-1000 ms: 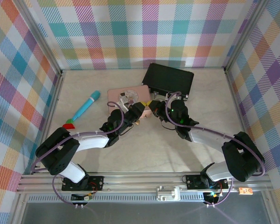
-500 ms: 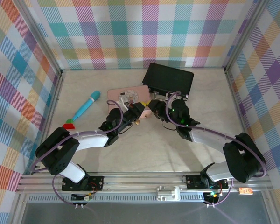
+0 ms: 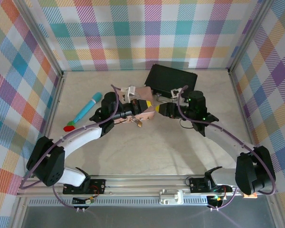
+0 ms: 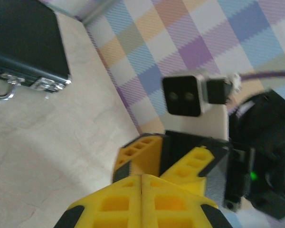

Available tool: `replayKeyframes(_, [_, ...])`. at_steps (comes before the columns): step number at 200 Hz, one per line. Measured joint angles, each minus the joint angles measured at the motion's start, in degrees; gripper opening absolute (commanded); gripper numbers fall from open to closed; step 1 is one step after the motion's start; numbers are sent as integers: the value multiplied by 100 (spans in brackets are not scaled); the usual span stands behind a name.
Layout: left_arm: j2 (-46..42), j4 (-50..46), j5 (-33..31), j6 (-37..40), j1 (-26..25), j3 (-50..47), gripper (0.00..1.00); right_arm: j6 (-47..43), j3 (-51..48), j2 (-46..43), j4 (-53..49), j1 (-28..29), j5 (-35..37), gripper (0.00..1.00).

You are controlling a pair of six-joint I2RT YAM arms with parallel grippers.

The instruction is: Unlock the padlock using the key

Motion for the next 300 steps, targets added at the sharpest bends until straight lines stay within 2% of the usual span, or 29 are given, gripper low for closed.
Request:
replayKeyframes(27, [-210, -957, 411, 815, 2, 295, 0, -293, 55, 107, -48, 0, -592, 33])
replayKeyframes(64, [-498, -1860, 450, 1547, 9, 343, 0, -444, 68, 107, -90, -4, -1032, 32])
replayKeyframes(104, [-560, -2323, 496, 1897, 59, 343, 0, -474, 72, 44, -116, -17, -1231, 34])
replayKeyframes(131, [-546, -2299, 656, 1904, 76, 348, 0, -380, 72, 44, 127, -17, -1401, 34])
replayKeyframes(164, [-446, -2103, 894, 1814, 81, 352, 0, -173, 61, 164, 568, -15, -1574, 26])
replayKeyframes(191, [-439, -2052, 992, 1751, 79, 352, 0, -22, -48, 227, 881, -9, -1637, 24])
replayKeyframes(300, [-332, -1650, 1075, 1497, 81, 350, 0, -4, -57, 315, 975, 201, -1722, 20])
